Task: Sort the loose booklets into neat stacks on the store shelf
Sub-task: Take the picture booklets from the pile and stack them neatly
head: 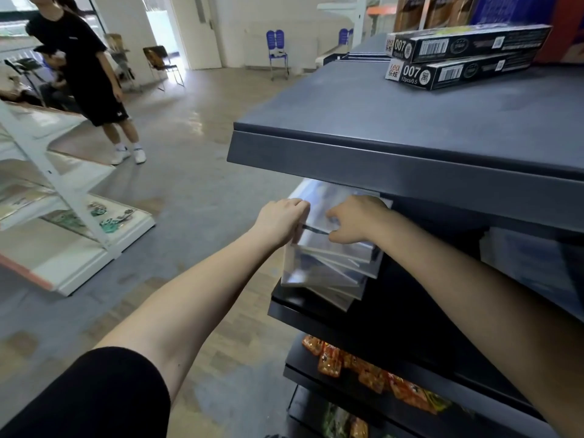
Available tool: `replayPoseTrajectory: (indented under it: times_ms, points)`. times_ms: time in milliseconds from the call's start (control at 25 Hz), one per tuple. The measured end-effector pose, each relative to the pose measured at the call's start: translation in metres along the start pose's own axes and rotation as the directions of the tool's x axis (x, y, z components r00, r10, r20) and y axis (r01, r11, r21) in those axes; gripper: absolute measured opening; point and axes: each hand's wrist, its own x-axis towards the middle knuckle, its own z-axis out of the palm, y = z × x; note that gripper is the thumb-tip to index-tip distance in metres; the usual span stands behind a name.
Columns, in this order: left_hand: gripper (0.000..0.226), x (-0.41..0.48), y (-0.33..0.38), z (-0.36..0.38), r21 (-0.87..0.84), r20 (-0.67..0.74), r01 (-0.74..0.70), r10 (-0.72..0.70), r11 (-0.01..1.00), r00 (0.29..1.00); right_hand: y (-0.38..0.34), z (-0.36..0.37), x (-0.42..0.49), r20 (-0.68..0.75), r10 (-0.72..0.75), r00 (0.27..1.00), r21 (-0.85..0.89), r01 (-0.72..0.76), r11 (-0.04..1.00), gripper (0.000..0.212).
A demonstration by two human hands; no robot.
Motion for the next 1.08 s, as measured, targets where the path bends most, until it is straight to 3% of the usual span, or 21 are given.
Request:
replayPoseTrajectory:
  times_ms: [80,200,320,480,600,680,760,920,1080]
  points:
    - [0.020,0.007,0.000,-0.003,0.015,0.004,0.005,-0.005,1.000,1.000,0.005,-0.002,0.000,-0.027,0.015,1.000,0.166,-0.011,0.986,0.036]
    - [0.041,0.019,-0.006,-0.006,-0.089,-0.069,0.010,-0.016,0.996,0.997,0.020,0.006,-0.004,-0.032,0.087,0.996,0.391,-0.068,0.918,0.038]
    - [0.044,0.028,-0.019,-0.002,-0.222,-0.121,-0.060,0.033,0.973,0.992,0.035,0.030,-0.012,-0.043,0.191,0.981,0.300,-0.169,0.939,0.041]
    - [0.047,0.037,-0.025,0.001,-0.320,-0.171,-0.216,0.168,0.922,0.971,0.031,0.041,-0.021,-0.044,0.333,0.942,0.318,-0.303,0.898,0.048]
    - [0.028,0.034,-0.022,-0.004,-0.167,-0.244,-0.272,0.227,0.948,0.943,0.007,0.051,-0.039,-0.050,0.512,0.858,0.330,-0.470,0.819,0.051]
    - [0.023,0.033,-0.020,-0.002,-0.048,-0.209,-0.271,0.255,0.961,0.944,-0.009,0.052,-0.051,-0.054,0.602,0.797,0.339,-0.552,0.761,0.054]
    - [0.036,0.030,-0.014,0.004,-0.051,-0.061,-0.260,0.256,0.964,0.965,-0.024,0.047,-0.060,-0.015,0.647,0.762,0.368,-0.598,0.712,0.056]
    - [0.039,0.011,0.012,0.001,-0.442,-0.006,-0.246,0.272,0.863,0.962,-0.046,0.046,-0.071,0.029,0.714,0.700,0.419,-0.657,0.627,0.058]
    - [0.069,-0.015,0.020,0.013,-0.328,-0.073,-0.521,0.529,0.788,0.845,-0.060,0.052,-0.078,-0.002,0.721,0.693,0.581,-0.586,0.565,0.043]
